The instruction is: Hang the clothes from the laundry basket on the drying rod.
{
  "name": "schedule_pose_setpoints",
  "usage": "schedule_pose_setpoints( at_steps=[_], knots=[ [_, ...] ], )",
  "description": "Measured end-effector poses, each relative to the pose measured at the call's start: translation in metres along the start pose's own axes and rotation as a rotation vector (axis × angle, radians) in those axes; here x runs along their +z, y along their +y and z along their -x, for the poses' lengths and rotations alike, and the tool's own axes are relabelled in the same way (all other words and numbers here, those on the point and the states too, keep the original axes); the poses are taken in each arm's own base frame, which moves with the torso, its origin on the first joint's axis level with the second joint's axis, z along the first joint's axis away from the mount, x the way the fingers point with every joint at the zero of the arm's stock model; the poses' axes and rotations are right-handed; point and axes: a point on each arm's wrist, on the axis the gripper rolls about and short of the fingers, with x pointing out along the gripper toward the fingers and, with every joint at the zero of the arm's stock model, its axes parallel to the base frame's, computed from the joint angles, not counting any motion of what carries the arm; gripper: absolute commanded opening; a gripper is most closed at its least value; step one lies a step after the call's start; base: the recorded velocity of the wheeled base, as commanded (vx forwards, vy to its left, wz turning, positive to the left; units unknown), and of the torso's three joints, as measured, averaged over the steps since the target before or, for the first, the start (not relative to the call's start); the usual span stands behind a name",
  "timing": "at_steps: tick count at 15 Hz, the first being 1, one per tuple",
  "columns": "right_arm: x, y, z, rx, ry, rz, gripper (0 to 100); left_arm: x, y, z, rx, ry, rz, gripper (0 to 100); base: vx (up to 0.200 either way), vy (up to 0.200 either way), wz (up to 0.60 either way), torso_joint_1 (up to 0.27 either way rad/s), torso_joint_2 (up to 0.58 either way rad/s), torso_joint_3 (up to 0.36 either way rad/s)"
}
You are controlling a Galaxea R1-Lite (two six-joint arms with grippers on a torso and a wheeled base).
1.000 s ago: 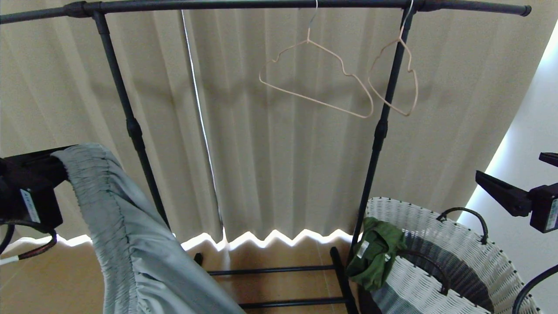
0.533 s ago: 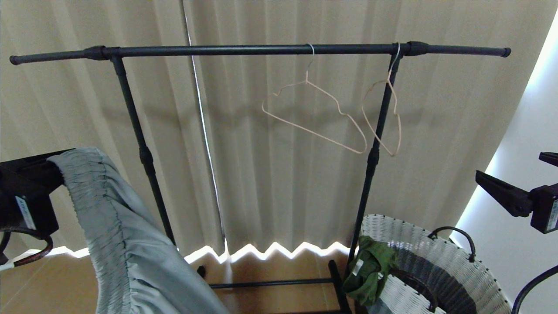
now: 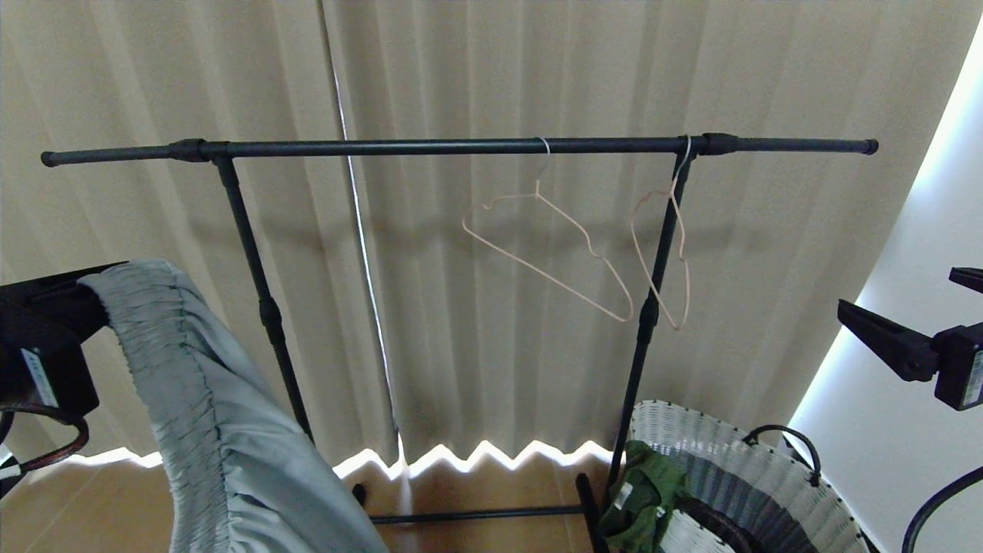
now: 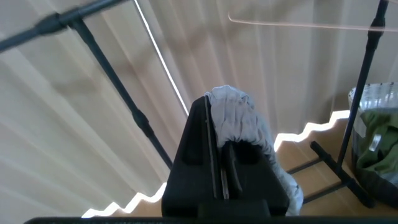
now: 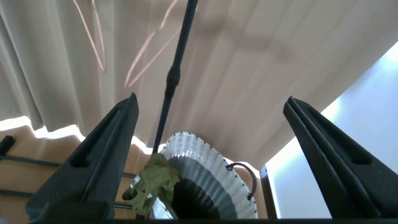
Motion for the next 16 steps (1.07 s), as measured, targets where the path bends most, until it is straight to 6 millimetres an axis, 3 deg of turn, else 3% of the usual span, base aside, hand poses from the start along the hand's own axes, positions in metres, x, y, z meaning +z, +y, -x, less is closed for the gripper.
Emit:
schedule_pose_setpoints(
  at_steps=[5, 16],
  knots=[
    [0.003, 0.000, -0.001, 0.002, -0.007, -0.002, 100, 0.001, 0.001, 0.001, 0.002, -0.003, -0.001, 0, 0.000, 0.000, 0.00, 0.018, -0.03, -0.019],
    [0.005, 0.004, -0.012, 0.015, 0.013, -0.023, 100, -0.002, -0.001, -0.001, -0.002, 0.011, -0.002, 0, 0.182, 0.000, 0.00, 0.003, 0.00, -0.001]
  ],
)
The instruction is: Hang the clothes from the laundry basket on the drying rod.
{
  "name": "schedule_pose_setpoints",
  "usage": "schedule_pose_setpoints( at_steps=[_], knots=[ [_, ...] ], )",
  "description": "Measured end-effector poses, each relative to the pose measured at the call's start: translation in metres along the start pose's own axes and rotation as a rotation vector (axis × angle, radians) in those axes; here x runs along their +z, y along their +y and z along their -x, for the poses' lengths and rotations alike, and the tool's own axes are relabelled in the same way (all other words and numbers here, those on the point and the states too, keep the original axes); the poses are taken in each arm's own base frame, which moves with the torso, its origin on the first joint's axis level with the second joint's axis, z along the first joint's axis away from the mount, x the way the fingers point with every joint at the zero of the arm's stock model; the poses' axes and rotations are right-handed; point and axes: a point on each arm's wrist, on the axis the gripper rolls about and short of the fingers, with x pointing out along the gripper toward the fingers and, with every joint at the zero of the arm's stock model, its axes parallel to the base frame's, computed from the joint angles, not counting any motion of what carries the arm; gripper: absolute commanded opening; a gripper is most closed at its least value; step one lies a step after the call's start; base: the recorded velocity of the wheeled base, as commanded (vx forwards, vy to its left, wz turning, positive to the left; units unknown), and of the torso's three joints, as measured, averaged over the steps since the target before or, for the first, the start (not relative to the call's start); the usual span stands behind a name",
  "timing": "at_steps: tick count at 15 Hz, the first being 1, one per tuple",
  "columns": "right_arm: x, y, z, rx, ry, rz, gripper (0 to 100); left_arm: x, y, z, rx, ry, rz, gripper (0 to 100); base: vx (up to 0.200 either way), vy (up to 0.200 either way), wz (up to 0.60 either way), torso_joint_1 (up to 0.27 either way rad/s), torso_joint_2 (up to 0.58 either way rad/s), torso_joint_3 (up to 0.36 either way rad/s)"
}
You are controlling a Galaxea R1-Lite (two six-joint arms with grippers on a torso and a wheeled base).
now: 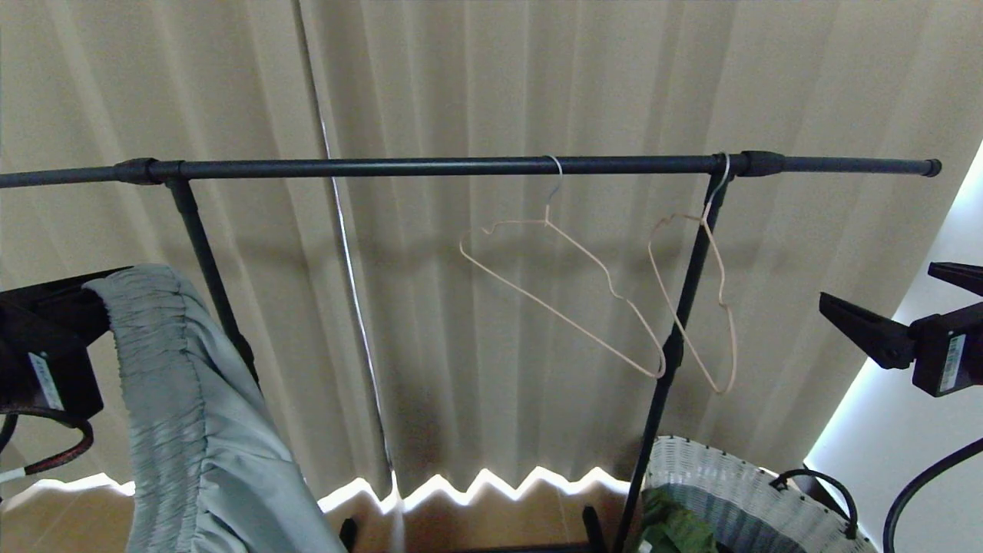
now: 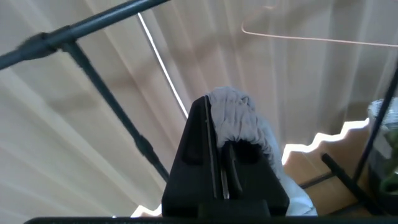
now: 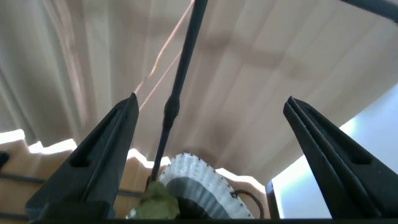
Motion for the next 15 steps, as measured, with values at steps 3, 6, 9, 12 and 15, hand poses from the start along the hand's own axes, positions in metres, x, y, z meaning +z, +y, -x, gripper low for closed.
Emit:
schedule_pose_setpoints(
  at_steps=[3, 6, 9, 12, 15],
  knots=[
    [0.004, 0.005, -0.008, 0.039, 0.007, -0.066, 100, -0.007, -0.002, -0.001, -0.006, 0.021, -0.006, 0, 0.000, 0.000, 0.00, 0.000, 0.00, 0.000],
    [0.006, 0.012, -0.026, 0.048, 0.050, -0.123, 100, -0.009, -0.003, -0.001, 0.000, 0.007, -0.004, 0, 0.000, 0.000, 0.00, 0.000, 0.00, 0.000],
    [0.004, 0.022, -0.055, 0.044, 0.156, -0.179, 100, -0.016, -0.005, 0.000, -0.003, 0.017, -0.009, 0, 0.000, 0.000, 0.00, 0.000, 0.00, 0.000],
    [0.006, 0.030, -0.078, 0.031, 0.273, -0.221, 100, -0.017, -0.005, 0.001, -0.004, 0.017, -0.010, 0, 0.000, 0.000, 0.00, 0.000, 0.00, 0.000],
    [0.016, 0.034, -0.098, -0.072, 0.345, -0.274, 100, -0.018, -0.005, 0.001, -0.004, 0.018, -0.019, 0, 0.000, 0.000, 0.00, 0.000, 0.00, 0.000]
  ],
)
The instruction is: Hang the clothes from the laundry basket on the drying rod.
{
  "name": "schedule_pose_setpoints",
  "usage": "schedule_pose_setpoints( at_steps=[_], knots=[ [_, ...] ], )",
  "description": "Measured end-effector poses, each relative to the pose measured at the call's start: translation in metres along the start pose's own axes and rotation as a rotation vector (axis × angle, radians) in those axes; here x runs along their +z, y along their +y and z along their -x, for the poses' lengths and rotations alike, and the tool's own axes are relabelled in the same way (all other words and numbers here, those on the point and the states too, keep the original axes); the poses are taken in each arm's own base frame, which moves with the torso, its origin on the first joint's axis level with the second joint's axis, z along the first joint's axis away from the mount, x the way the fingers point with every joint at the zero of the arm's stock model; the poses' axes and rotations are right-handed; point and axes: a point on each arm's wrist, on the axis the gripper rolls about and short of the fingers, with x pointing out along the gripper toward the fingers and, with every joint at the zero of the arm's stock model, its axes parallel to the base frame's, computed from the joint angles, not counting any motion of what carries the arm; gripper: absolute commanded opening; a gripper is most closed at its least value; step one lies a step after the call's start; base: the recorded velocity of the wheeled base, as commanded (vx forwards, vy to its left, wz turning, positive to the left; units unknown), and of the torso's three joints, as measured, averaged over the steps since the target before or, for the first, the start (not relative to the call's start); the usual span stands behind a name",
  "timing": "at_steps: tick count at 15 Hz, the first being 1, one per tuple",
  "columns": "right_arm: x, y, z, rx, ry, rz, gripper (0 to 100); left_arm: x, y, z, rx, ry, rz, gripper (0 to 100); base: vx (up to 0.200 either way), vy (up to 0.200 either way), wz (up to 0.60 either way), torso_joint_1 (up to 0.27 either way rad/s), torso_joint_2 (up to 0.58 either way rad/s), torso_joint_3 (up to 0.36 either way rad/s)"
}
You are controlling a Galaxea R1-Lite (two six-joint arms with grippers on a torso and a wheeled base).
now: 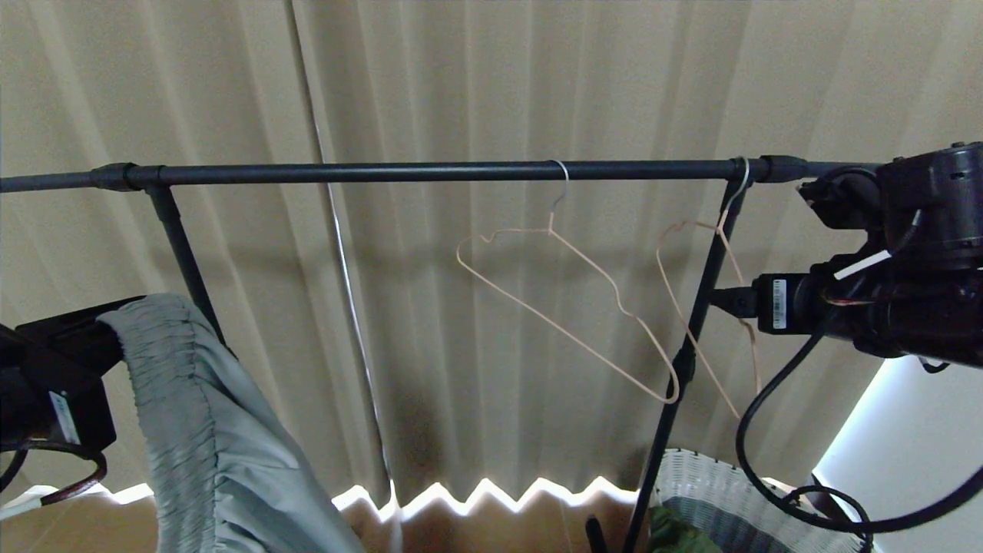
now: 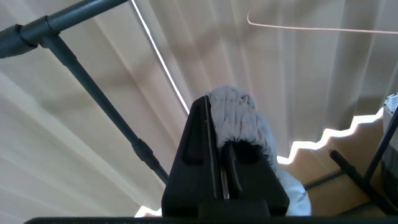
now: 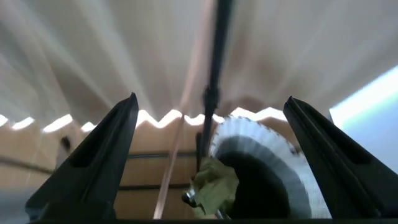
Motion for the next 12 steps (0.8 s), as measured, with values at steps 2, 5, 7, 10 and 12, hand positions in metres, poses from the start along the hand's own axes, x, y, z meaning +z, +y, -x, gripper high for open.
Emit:
schedule_pose_setpoints(
  at_steps=[2, 5, 7, 10, 12],
  knots=[
    [0.002, 0.007, -0.011, -0.035, 0.009, -0.019, 100, 0.000, 0.000, 0.000, 0.000, 0.001, 0.000, 0, 0.000, 0.000, 0.00, 0.000, 0.00, 0.000],
    [-0.003, 0.017, -0.020, -0.033, 0.035, -0.009, 100, -0.001, 0.000, 0.000, 0.000, 0.003, 0.000, 0, 0.000, 0.000, 0.00, 0.000, 0.00, 0.000],
    [-0.005, 0.019, -0.025, -0.043, 0.045, -0.002, 100, -0.001, 0.000, 0.000, 0.000, 0.003, 0.000, 0, 0.000, 0.000, 0.00, 0.000, 0.00, 0.000],
    [-0.007, 0.020, -0.028, -0.062, 0.050, 0.002, 100, -0.003, -0.001, 0.000, -0.002, 0.009, -0.001, 0, 0.000, 0.000, 0.00, 0.000, 0.00, 0.000],
    [-0.008, 0.020, -0.028, -0.064, 0.052, 0.002, 0, -0.003, -0.001, 0.000, -0.004, 0.010, -0.001, 0, 0.000, 0.000, 0.00, 0.000, 0.00, 0.000]
  ],
)
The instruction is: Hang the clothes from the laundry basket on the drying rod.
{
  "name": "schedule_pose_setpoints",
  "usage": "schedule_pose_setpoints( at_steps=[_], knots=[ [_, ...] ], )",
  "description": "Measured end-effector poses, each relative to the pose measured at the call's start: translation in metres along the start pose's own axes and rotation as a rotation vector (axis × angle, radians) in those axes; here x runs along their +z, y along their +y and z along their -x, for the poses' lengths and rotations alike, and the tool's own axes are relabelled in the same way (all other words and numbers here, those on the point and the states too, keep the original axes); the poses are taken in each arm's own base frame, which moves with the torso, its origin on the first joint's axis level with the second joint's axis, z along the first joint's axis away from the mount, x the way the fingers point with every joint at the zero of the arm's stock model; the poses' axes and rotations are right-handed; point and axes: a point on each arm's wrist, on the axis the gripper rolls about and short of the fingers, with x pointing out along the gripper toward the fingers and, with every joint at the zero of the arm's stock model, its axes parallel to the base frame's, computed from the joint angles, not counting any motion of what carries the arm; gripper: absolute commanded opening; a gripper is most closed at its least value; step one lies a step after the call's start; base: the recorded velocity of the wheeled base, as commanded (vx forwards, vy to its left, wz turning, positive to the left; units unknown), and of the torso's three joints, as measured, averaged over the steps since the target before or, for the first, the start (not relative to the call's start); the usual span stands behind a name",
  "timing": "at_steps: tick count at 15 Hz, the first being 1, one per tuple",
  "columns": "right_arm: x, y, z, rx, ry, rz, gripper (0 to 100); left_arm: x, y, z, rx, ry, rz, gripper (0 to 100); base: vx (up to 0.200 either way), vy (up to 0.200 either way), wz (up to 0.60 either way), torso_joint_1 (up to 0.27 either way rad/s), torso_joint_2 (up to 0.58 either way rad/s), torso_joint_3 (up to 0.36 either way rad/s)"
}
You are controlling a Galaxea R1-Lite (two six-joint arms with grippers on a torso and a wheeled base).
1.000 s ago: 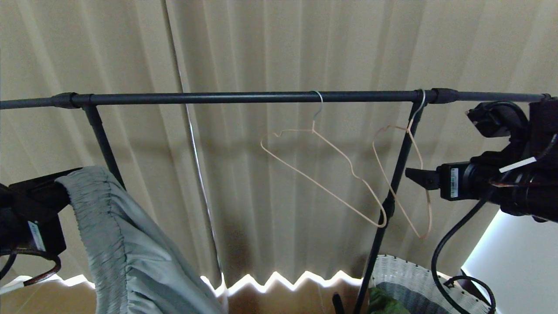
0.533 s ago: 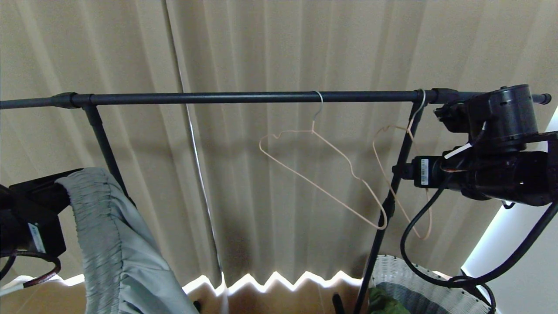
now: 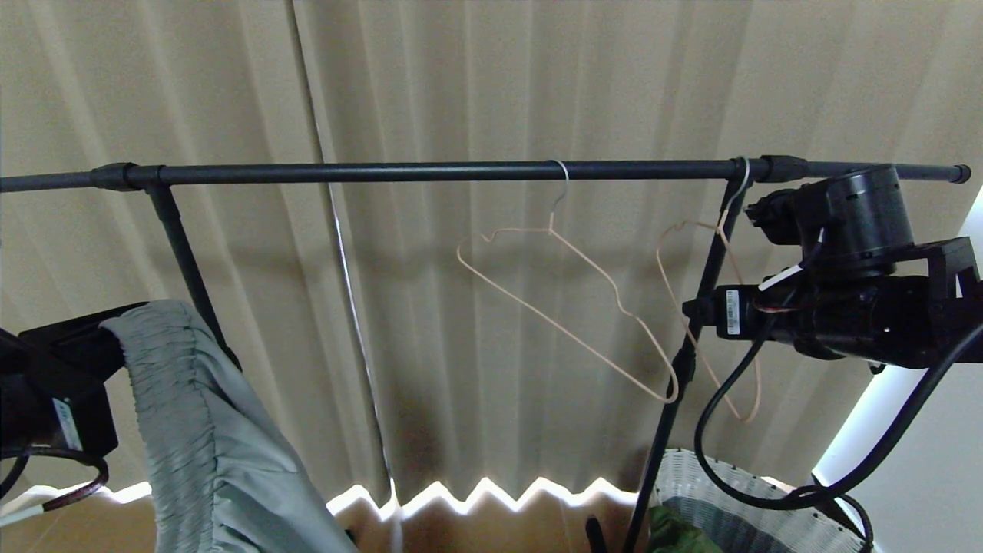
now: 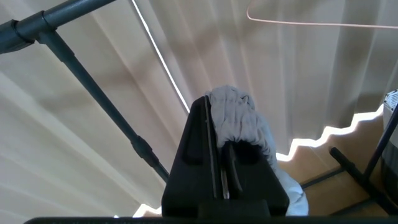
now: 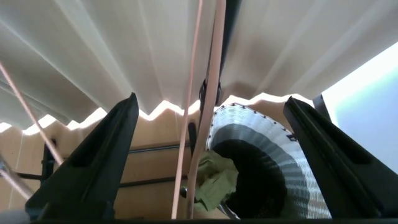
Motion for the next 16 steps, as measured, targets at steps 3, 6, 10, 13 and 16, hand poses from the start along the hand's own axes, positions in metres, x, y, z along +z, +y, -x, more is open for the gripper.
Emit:
schedule_pose_setpoints(
  at_steps=[3, 6, 10, 13, 16],
  knots=[
    [-0.001, 0.000, -0.001, -0.011, -0.001, 0.001, 0, 0.000, 0.000, 0.000, -0.001, 0.001, -0.001, 0, 0.000, 0.000, 0.00, 0.000, 0.00, 0.000],
    [0.000, 0.000, -0.001, -0.018, -0.004, 0.001, 0, 0.000, 0.000, 0.000, -0.001, 0.000, -0.001, 0, 0.000, 0.000, 0.00, 0.000, 0.00, 0.000],
    [0.001, -0.001, 0.001, -0.017, -0.014, -0.003, 0, 0.000, 0.000, 0.000, -0.001, 0.001, -0.001, 0, 0.000, 0.000, 0.00, 0.000, 0.00, 0.000],
    [0.002, -0.002, 0.003, -0.014, -0.022, -0.011, 0, 0.000, 0.000, 0.000, -0.001, -0.001, -0.002, 0, 0.000, 0.000, 0.00, 0.000, 0.00, 0.000],
    [0.005, -0.005, 0.012, -0.005, -0.045, -0.026, 0, -0.001, 0.000, 0.001, -0.001, -0.002, -0.001, 0, 0.000, 0.000, 0.00, 0.000, 0.00, 0.000]
  ],
)
